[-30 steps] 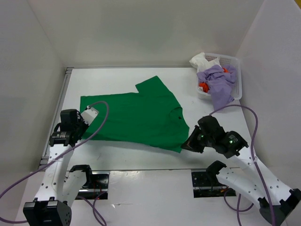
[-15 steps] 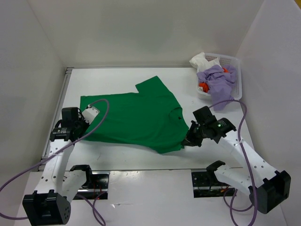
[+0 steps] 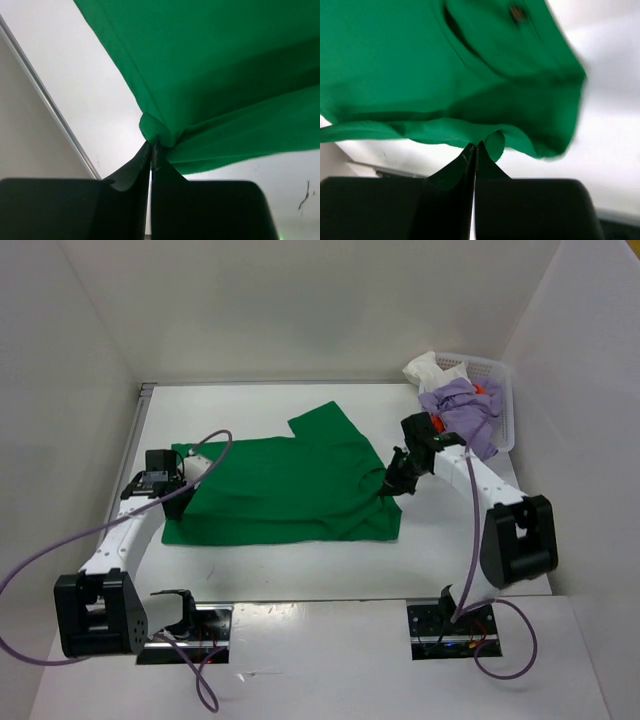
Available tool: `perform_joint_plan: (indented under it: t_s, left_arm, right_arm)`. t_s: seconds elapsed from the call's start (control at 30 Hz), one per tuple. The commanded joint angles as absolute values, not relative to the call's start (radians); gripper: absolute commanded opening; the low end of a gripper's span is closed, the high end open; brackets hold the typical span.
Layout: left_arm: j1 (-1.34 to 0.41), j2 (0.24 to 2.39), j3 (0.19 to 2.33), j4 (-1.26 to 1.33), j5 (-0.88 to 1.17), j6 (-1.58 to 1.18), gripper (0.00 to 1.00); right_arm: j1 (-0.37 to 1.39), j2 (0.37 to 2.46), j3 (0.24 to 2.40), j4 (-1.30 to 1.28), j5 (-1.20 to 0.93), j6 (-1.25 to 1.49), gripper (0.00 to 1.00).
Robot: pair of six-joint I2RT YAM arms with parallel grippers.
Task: Fold and stack the t-shirts
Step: Fold the flattened tshirt in 1/3 of the way
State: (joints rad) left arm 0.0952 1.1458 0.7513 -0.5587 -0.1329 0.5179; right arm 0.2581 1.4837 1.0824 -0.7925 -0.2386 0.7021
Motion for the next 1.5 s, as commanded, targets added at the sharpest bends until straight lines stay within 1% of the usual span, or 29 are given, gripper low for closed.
perform_joint_plan:
  t_s: [0.0, 0.17, 0.47, 0.77, 0.8, 0.83, 0.87, 0.93, 0.97, 1.0, 1.03, 1.13, 1.2, 1.23, 1.27, 1.3, 1.33, 1.37, 1.4, 1.43, 1.47]
  left_arm:
    - [0.101, 1.202, 0.827, -0.465, -0.163, 0.413, 0.0]
    - [0.101, 1.298, 0.845, -0.434, -0.205, 0.359, 0.0]
    - [0.11, 1.377, 0.873, -0.407, -0.293, 0.31, 0.0]
    - [0.11, 1.456, 0.876, -0.388, -0.293, 0.291, 0.0]
    - [0.11, 1.456, 0.887, -0.388, -0.293, 0.291, 0.0]
    - [0.11, 1.466, 0.896, -0.388, -0.293, 0.291, 0.02]
    - [0.11, 1.482, 0.896, -0.388, -0.307, 0.281, 0.09]
    - [0.11, 1.495, 0.919, -0.379, -0.322, 0.281, 0.21]
    - [0.12, 1.508, 0.919, -0.379, -0.345, 0.272, 0.52]
    - [0.12, 1.508, 0.934, -0.379, -0.359, 0.272, 0.52]
    - [0.133, 1.519, 0.943, -0.379, -0.374, 0.272, 0.59]
    - [0.188, 1.5, 0.994, -0.422, -0.388, 0.272, 0.64]
    - [0.215, 1.468, 1.015, -0.478, -0.362, 0.284, 0.65]
    - [0.224, 1.421, 1.015, -0.498, -0.335, 0.297, 0.67]
    - [0.236, 1.398, 1.015, -0.537, -0.322, 0.298, 0.68]
    - [0.236, 1.375, 0.991, -0.557, -0.307, 0.319, 0.7]
    - [0.236, 1.343, 0.98, -0.575, -0.293, 0.319, 0.7]
    - [0.236, 1.332, 0.97, -0.593, -0.254, 0.336, 0.7]
    - [0.236, 1.331, 0.959, -0.624, -0.233, 0.336, 0.7]
    - [0.236, 1.331, 0.95, -0.633, -0.216, 0.347, 0.7]
    - [0.236, 1.331, 0.931, -0.634, -0.186, 0.356, 0.7]
  right_arm:
    - [0.256, 1.589, 1.184, -0.693, -0.229, 0.6, 0.0]
    - [0.247, 1.707, 1.258, -0.661, -0.249, 0.552, 0.0]
    - [0.218, 1.799, 1.359, -0.64, -0.239, 0.534, 0.0]
    - [0.207, 1.894, 1.419, -0.64, -0.239, 0.511, 0.0]
    - [0.207, 1.905, 1.436, -0.64, -0.251, 0.502, 0.03]
    - [0.198, 1.916, 1.436, -0.64, -0.252, 0.502, 0.13]
    - [0.198, 1.927, 1.449, -0.64, -0.252, 0.502, 0.33]
    - [0.198, 1.916, 1.463, -0.63, -0.23, 0.502, 0.46]
    - [0.198, 1.904, 1.476, -0.62, -0.21, 0.491, 0.49]
    - [0.198, 1.887, 1.486, -0.62, -0.21, 0.491, 0.49]
    - [0.198, 1.867, 1.486, -0.629, -0.165, 0.491, 0.5]
    - [0.198, 1.769, 1.441, -0.701, -0.044, 0.505, 0.5]
    - [0.198, 1.671, 1.326, -0.736, -0.028, 0.525, 0.5]
    - [0.198, 1.595, 1.224, -0.745, -0.028, 0.549, 0.51]
    - [0.198, 1.557, 1.174, -0.746, -0.028, 0.564, 0.59]
    - [0.198, 1.525, 1.126, -0.746, -0.04, 0.58, 0.63]
    - [0.198, 1.494, 1.045, -0.746, -0.04, 0.595, 0.65]
    - [0.198, 1.468, 1.011, -0.746, -0.058, 0.619, 0.67]
    - [0.198, 1.43, 0.982, -0.733, -0.067, 0.633, 0.67]
    - [0.198, 1.421, 0.941, -0.721, -0.067, 0.643, 0.7]
    - [0.207, 1.42, 0.94, -0.721, -0.08, 0.652, 0.7]
